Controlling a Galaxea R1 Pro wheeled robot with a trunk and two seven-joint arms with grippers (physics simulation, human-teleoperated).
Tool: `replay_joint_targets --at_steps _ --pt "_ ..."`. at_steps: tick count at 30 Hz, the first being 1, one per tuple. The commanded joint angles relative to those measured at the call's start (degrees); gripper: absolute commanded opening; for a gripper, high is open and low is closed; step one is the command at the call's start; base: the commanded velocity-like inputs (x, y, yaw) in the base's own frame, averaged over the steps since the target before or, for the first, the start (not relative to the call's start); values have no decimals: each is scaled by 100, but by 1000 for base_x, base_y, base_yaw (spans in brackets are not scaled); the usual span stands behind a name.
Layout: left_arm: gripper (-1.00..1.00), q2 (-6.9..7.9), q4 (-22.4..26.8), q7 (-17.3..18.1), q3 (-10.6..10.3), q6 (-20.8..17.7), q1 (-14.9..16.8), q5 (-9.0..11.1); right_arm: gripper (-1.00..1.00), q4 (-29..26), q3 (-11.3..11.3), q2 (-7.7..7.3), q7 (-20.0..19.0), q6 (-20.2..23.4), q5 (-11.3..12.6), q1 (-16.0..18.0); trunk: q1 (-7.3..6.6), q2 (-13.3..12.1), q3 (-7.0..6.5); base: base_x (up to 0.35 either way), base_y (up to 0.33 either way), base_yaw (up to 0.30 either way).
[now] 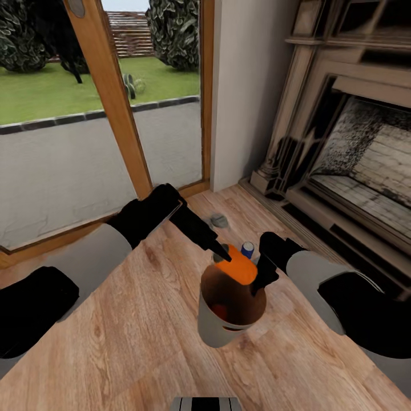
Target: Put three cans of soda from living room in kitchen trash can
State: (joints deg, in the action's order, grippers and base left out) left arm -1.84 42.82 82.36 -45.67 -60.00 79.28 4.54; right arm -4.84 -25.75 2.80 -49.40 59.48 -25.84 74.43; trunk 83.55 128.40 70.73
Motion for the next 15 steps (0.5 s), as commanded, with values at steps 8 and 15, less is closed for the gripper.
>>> replay_joint_targets --at_steps 8,15 --pt "-100 -264 -688 -224 -843 0 0 -13 -100 32 107 230 1 52 106 1 0 0 -1 0 0 0" --pt "-100 -389 -851 -319 -1368 0 -3 -356 -100 29 119 243 1 52 106 2 0 0 -1 0 0 0"
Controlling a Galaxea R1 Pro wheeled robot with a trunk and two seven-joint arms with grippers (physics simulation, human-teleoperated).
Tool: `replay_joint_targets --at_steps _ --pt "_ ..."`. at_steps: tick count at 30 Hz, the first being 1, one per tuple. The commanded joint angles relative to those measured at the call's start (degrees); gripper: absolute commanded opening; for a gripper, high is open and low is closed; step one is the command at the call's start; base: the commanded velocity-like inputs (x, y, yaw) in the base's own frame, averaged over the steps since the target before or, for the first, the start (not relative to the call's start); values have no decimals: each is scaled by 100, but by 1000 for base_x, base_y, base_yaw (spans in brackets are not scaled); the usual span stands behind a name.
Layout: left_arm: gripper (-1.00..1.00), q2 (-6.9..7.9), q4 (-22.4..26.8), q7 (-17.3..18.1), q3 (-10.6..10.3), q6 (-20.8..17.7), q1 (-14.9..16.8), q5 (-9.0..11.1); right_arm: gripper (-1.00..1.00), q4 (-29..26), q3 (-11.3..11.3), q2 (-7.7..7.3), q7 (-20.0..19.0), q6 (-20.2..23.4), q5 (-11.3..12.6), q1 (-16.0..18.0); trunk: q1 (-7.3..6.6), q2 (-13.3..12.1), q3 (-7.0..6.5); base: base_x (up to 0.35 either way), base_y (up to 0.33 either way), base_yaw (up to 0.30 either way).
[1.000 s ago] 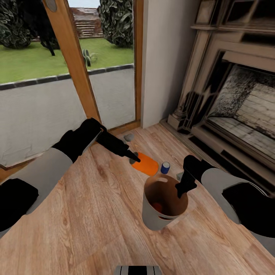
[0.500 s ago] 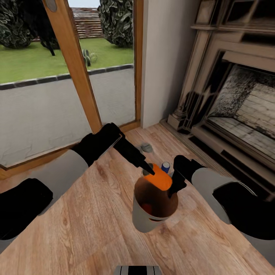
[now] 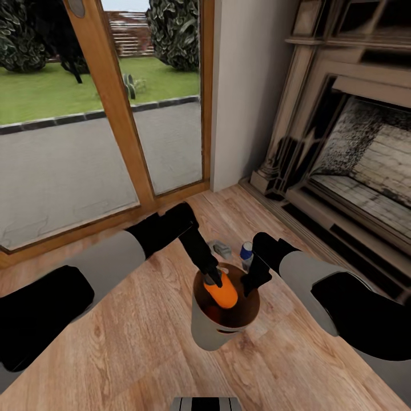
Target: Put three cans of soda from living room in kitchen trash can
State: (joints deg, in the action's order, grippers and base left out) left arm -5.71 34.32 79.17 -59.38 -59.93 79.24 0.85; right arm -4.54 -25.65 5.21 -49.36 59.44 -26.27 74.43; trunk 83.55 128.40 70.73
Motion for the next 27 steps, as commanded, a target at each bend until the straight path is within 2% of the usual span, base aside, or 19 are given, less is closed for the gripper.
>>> replay_joint_targets --at_steps 1,5,11,21,27 --pt "-100 -19 -15 -1 -7 -7 -1 -16 -100 -1 108 3 -3 56 148 1 -1 0 -1 0 0 0" --pt "-100 -116 -57 -5 -37 -7 -17 -107 -100 20 105 11 -3 56 145 10 -1 0 -1 0 0 0" --pt "-100 -175 -59 -13 -46 -7 -41 -269 -100 52 98 58 -3 56 144 24 -1 0 -1 0 0 0" --pt "-100 -225 -65 -631 -43 -7 -90 -322 -100 67 98 202 -3 56 146 36 -1 0 -1 0 0 0" --pt "-100 -235 -55 -791 -47 -7 -344 -331 -100 67 101 208 -3 56 148 36 -1 0 -1 0 0 0"
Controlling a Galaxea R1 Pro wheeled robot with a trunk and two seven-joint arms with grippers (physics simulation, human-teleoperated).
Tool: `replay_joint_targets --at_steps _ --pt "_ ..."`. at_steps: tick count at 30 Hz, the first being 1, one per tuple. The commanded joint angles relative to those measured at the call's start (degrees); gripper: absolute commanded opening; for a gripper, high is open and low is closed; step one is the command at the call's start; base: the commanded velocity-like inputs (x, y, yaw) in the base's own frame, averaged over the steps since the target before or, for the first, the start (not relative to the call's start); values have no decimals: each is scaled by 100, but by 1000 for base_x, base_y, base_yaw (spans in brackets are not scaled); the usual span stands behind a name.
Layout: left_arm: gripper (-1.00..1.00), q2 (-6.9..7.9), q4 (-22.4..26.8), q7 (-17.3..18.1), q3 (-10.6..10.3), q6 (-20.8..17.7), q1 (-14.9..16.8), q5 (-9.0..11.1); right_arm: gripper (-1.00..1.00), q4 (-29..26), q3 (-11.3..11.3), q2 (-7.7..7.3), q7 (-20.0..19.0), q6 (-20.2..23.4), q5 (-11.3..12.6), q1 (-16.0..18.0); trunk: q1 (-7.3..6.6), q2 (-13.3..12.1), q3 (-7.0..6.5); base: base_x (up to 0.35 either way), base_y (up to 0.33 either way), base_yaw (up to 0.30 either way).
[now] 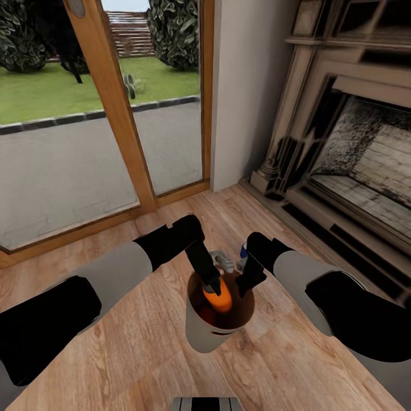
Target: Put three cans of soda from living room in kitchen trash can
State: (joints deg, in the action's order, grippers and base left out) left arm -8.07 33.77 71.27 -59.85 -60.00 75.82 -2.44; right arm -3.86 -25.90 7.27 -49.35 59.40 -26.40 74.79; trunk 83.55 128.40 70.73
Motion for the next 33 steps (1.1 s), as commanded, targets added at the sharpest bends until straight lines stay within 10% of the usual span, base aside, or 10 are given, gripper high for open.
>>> replay_joint_targets --at_steps 1,14,15,33 --pt "-100 -4 3 -6 0 0 -14 -6 -100 -1 127 4 -4 60 161 1 -1 0 -1 0 0 0" --pt "-100 -38 58 -25 -8 0 -199 -27 -100 -1 129 -3 -4 60 161 2 -1 0 -1 0 0 0" --pt "100 -37 59 -25 -9 0 -205 -28 -100 -1 129 -5 -4 60 161 1 -1 0 -1 0 0 0" --pt "100 20 29 -44 -11 0 -216 -19 -100 -9 144 -12 -4 60 170 -7 -1 0 -1 0 0 0"
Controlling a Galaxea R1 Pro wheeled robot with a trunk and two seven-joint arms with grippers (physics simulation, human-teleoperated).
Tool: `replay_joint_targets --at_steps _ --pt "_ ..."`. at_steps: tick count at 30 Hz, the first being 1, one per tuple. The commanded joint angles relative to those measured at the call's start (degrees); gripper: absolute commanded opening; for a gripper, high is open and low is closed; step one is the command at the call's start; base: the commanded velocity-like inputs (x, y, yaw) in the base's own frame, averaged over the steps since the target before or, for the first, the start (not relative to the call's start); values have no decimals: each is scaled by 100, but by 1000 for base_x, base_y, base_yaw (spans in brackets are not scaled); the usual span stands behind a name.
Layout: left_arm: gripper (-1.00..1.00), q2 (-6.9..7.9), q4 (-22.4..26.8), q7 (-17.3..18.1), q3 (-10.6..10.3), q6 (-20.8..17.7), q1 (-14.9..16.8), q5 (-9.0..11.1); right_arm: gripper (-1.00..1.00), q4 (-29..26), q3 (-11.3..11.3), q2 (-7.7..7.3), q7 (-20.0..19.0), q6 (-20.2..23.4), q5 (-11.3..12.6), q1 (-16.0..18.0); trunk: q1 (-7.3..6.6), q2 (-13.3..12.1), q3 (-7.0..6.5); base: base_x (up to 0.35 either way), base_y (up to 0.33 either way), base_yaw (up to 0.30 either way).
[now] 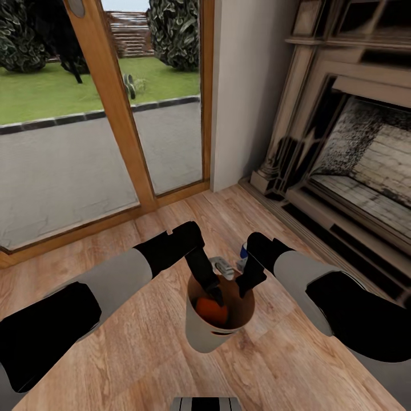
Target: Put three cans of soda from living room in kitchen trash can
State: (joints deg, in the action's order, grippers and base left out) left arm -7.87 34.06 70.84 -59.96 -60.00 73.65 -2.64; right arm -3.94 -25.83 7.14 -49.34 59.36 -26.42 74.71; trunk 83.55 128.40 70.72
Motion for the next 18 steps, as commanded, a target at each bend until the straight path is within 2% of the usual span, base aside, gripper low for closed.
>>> replay_joint_targets --at_steps 1,5,6,7,8,9,11,13,15,17,18 --pt "100 8 6 -28 1 0 0 6 -100 -1 139 0 -5 64 172 0 0 0 0 0 0 0" --pt "100 45 215 -277 39 0 -3 23 -100 -13 147 -21 -5 64 180 0 0 0 0 0 0 0" --pt "100 144 325 -316 62 0 -5 26 -100 -15 147 -29 -5 64 180 0 0 0 0 0 0 0" --pt "100 337 493 -337 96 0 -7 41 -100 -16 147 -37 -5 64 181 0 0 0 0 0 0 0" --pt "100 441 593 -341 126 0 -7 50 -100 -17 148 -40 -5 64 181 0 0 0 0 0 0 0" --pt "100 663 826 -345 271 0 -8 64 -100 -18 148 -47 -5 64 181 0 0 0 0 0 0 0" --pt "100 894 1077 -344 535 0 -8 73 -100 -18 148 -53 -5 64 181 -2 0 0 0 0 0 0" --pt "100 1521 1693 -262 1360 0 -37 87 -100 -18 144 -74 -5 64 181 -6 0 0 0 0 0 0" --pt "100 1782 1923 -158 1619 0 -61 92 -100 -19 146 -83 -5 64 181 -7 0 0 0 0 0 0" --pt "100 2251 2243 204 1924 0 -105 97 -100 -19 144 -103 -5 64 181 -8 0 0 0 0 0 0" --pt "100 2364 2305 318 1986 0 -112 97 -100 -19 143 -113 -5 64 181 -8 0 0 0 0 0 0"
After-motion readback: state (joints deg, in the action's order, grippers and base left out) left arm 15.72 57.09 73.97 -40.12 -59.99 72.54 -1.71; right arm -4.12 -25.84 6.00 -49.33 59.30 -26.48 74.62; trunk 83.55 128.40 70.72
